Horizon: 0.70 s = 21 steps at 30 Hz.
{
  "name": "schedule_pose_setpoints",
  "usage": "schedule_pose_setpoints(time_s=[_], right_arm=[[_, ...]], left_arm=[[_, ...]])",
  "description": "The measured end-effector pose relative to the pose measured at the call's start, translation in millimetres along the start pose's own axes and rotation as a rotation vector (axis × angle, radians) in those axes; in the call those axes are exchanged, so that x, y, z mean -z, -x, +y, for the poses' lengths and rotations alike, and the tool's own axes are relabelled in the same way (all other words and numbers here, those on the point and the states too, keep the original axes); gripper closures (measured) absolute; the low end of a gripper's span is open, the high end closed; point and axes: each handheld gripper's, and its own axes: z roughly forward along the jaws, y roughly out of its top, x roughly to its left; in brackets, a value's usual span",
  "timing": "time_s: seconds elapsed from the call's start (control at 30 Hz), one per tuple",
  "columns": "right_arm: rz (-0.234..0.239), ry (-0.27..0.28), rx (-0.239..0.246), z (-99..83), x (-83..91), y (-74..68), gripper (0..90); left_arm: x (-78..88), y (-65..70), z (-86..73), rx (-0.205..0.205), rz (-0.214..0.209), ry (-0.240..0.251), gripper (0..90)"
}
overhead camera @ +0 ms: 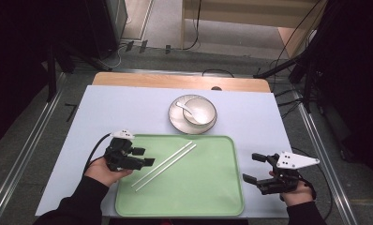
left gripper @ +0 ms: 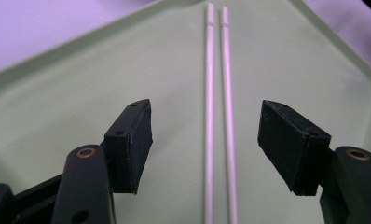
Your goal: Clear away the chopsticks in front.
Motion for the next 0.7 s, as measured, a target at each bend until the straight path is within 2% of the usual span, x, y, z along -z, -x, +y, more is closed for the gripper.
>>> schedule_pose_setpoints(time_s=[0.3,0.43,0.7], right_arm=[[-0.001,0.017,-0.004,0.0,3.7,-1.5,16.2],[-0.005,0.030,-0.001,0.5,4.7,-0.2,16.2],[-0.013,0.049,0.004,2.4,6.7,1.6,16.2]], left_arm=[[27.8,-1.3,-16.5,-0.048,0.029,0.057,33.1],[39.9,-5.0,-26.0,-0.041,0.025,0.087,32.8],[61.4,-14.0,-43.5,-0.035,0.074,0.126,32.4]])
